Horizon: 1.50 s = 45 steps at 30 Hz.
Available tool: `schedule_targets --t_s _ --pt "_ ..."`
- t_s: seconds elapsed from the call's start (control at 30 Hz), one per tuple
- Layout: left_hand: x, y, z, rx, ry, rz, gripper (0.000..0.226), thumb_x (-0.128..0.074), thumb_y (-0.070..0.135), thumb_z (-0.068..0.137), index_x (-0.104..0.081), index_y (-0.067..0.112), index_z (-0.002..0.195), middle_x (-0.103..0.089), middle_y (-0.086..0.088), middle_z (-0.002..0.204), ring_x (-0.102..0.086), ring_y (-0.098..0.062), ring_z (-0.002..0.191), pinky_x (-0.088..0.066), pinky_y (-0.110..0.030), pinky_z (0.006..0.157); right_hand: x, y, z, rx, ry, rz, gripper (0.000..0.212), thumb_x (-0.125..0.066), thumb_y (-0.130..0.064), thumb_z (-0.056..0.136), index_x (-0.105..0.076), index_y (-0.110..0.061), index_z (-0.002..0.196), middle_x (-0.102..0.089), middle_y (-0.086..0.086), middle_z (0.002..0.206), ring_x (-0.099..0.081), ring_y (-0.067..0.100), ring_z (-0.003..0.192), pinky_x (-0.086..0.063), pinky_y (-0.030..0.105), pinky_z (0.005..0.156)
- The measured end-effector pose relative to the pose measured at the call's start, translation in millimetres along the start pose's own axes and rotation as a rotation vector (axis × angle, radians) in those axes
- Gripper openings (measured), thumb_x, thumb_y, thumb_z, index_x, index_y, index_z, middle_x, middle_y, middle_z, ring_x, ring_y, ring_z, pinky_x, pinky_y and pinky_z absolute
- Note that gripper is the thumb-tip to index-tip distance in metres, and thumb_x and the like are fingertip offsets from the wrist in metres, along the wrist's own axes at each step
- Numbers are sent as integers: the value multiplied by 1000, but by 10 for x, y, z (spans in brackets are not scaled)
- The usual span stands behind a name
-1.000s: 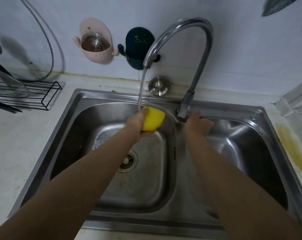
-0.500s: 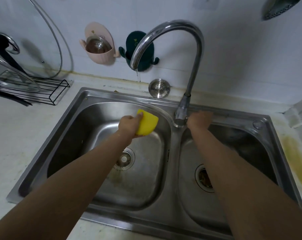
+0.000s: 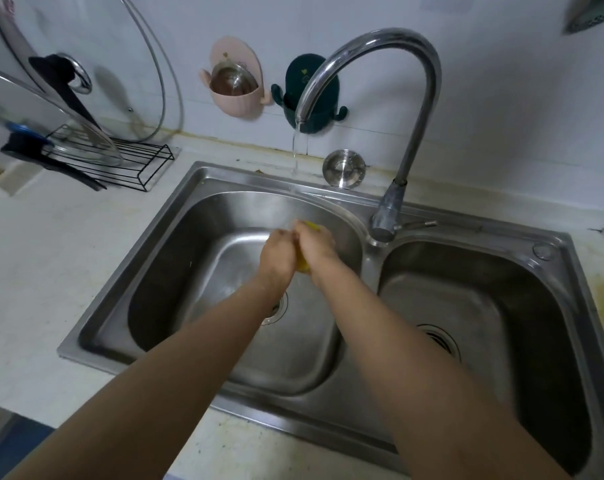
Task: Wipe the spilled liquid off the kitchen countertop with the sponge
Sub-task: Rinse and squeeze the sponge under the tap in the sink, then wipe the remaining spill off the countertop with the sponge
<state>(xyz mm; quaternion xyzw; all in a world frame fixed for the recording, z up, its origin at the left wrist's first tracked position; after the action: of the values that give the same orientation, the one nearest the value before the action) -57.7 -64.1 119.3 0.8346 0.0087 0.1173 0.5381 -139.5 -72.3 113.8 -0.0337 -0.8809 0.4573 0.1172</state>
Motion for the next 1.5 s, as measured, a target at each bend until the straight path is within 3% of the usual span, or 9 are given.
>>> schedule_targets --t_s 0.17,0.43,0.57,0.73,0.9,1.17,1.33,1.43,1.5 --pt "19 -222 14 446 -151 -206 56 -24 58 97 -46 16 125 -57 -16 119 -59 -35 101 -47 -50 87 34 -79 5 94 33 -13 22 -45 -16 89 -56 -16 70 -56 12 93 -51 26 88 -39 29 66" --pt "82 -250 259 117 -136 286 36 -31 20 102 -58 -4 95 -52 -14 63 -45 -20 49 -31 -16 31 -318 79 77 95 -84 -45 41 -32 -30 97 -57 -2 113 -56 21 123 -52 34 114 -39 47 102" --pt "125 -208 248 -91 -146 608 34 -30 15 102 -56 -7 109 -62 -27 106 -56 -25 66 -41 -21 49 -423 308 289 -2 -97 -32 41 -34 -37 91 -56 -8 109 -58 19 119 -56 33 107 -45 46 96" --pt "77 -162 220 -289 -169 864 26 -40 9 97 -47 -3 119 -60 -17 114 -58 -28 103 -30 -22 67 -326 361 261 -102 -90 129 20 -35 -20 95 -52 -9 94 -52 8 74 -48 18 60 -40 18 42" --pt "127 -132 209 -332 -175 843 27 -41 8 96 -48 -4 119 -62 -16 111 -59 -28 99 -42 -32 81 -378 366 267 -105 -82 174 31 -31 -12 91 -43 -12 62 -45 10 60 -44 20 54 -36 23 51" --pt "240 -137 225 -376 -219 761 19 -44 3 94 -58 -7 87 -65 -21 84 -42 -16 63 -26 -20 55 -407 370 149 -123 -26 216 32 -32 -13 91 -42 -13 60 -45 8 59 -43 19 53 -34 23 49" --pt "226 -107 118 -396 -219 592 35 -33 11 101 -57 -3 80 -53 -9 72 -47 -17 62 -31 -23 57 -366 402 106 -105 -5 144 36 -48 -45 86 -61 -13 96 -65 14 103 -60 27 86 -52 40 74" --pt "201 -122 154 -261 -219 349 22 -44 25 99 -49 5 91 -52 -9 87 -55 -21 72 -47 -22 46 -186 480 -5 -258 -13 173 84 -52 -75 62 -45 -17 122 -58 9 110 -58 23 86 -47 30 60" --pt "120 -107 158 -191 -225 232 19 -56 24 94 -45 10 98 -52 -7 93 -58 -22 83 -57 -28 60 18 512 -74 -271 48 266 60 -56 -63 74 -48 -15 110 -52 8 97 -52 18 72 -45 27 52"
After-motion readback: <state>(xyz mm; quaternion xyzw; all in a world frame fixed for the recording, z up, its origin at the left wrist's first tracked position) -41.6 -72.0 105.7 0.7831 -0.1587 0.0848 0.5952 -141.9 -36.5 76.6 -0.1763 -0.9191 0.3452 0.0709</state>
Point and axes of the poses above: each hand's wrist, its own z-axis towards the middle knuckle, its own x-axis out of the back of the hand, y = z × x, the point moved 5 cm from there along z, towards the middle knuckle
